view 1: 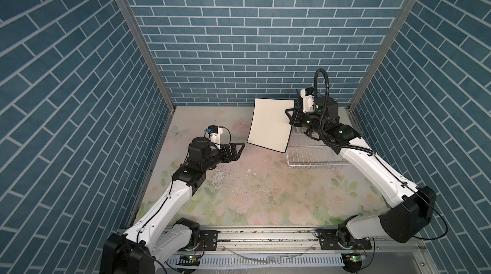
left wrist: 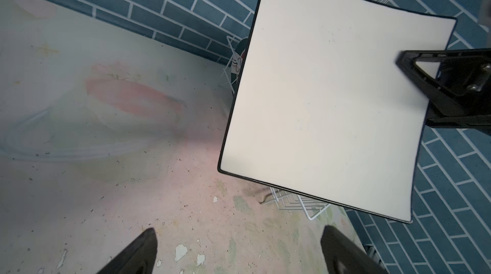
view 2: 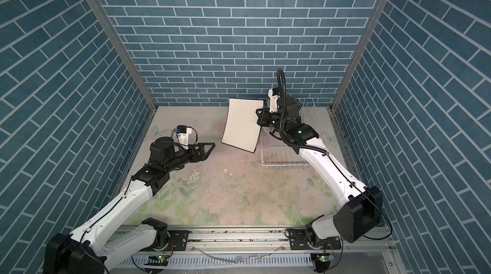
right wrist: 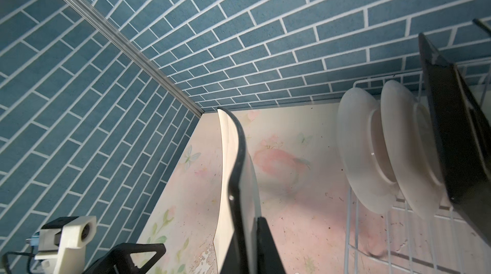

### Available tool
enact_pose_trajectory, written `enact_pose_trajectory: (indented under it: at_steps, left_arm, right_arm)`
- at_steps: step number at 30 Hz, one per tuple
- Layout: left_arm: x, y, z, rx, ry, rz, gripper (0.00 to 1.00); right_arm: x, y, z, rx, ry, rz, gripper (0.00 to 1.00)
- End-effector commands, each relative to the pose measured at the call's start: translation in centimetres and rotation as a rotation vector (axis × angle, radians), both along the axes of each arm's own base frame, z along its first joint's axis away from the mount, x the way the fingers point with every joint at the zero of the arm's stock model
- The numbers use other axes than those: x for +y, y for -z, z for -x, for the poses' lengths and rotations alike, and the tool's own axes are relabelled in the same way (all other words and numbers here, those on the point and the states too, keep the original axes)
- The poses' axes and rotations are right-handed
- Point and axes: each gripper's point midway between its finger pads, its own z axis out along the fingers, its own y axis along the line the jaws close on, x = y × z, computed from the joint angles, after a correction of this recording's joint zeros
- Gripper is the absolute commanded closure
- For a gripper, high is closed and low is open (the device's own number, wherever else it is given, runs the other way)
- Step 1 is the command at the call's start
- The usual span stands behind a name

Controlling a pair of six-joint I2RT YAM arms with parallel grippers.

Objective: Unload the plates from the dish rack
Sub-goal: Place a plate at the top-left of the table.

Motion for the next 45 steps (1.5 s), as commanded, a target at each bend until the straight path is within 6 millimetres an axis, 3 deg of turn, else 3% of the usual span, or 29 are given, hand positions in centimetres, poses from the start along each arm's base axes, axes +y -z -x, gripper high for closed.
enact_pose_trajectory:
  at_steps: [1,5,16,29,35,45]
  left_arm:
    - [-0.9,-1.3,0.1,-0.01,0.086,0.08,0.02]
    - [-1.0,-0.7,-0.5,0.027,0.11,0.097,0.02]
    - [-1.6,-2.4,-1.7,0.004,0.151,0.106,0.02]
    - [-2.6,-3.1,-2.6,-0.002,0.211,0.128,0.06]
    - [-3.3,-3.9,-2.6,-0.003,0.251,0.193,0.13]
    - [-3.6,-4.4,-1.9,0.013,0.281,0.213,0.43]
  right_arm:
    - [2.0,-6.6,1.9,-0.079,-0.15,-0.269,1.0]
    - [2.0,-5.8,2.1,-0.05,-0.209,-0.277,1.0]
    - [1.6,-5.1,2.0,0.011,-0.352,-0.321,1.0]
    - [2.7,-4.3,3.8,0.051,-0.516,-0.307,1.0]
    - [2.7,-3.9,4.4,0.054,-0.546,-0.314,1.0]
    - [3.2,-4.7,4.1,0.023,-0.662,-0.401,1.0]
